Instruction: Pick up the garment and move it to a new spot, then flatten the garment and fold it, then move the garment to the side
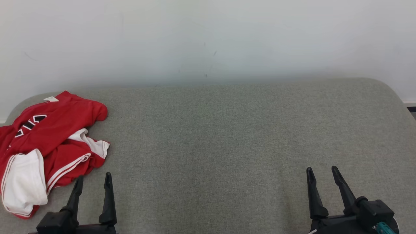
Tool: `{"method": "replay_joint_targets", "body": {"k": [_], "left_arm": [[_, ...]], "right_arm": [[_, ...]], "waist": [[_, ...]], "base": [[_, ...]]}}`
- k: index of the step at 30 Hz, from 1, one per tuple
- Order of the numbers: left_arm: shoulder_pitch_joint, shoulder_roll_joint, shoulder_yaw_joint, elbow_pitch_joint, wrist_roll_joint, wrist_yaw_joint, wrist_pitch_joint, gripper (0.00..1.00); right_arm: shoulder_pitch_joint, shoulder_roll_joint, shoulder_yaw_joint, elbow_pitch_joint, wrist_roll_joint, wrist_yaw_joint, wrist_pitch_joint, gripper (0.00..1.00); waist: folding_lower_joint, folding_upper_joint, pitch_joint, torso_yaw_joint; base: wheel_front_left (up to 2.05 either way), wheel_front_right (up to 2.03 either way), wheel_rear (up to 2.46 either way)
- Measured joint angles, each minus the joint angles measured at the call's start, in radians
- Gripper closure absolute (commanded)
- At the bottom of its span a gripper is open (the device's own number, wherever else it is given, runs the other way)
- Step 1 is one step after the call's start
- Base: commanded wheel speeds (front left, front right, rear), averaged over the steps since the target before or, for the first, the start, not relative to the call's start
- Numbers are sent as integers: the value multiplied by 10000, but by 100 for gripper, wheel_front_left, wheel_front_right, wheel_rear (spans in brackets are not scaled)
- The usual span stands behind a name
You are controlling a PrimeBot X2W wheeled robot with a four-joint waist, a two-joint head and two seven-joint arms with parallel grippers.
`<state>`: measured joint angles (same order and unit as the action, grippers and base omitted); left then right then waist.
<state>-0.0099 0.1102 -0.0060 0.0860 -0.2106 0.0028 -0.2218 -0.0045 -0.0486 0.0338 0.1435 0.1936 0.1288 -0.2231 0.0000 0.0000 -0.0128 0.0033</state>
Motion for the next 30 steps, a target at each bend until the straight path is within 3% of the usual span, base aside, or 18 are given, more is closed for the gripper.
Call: {"method": "replay_joint_targets", "body": {"k": [14, 30], "left_arm": [[84, -121, 240, 326, 13, -288, -265, 0], [81, -132, 199, 495, 174, -291, -422, 0]], "right_arm": [[58, -2, 54, 150, -155, 2, -255, 0], [58, -4, 163, 313, -238, 2, -351, 0]], "waist": [[0, 0, -65, 5], [0, 0, -145, 15]], "base": [[0, 0, 0], [0, 0, 0]]}}
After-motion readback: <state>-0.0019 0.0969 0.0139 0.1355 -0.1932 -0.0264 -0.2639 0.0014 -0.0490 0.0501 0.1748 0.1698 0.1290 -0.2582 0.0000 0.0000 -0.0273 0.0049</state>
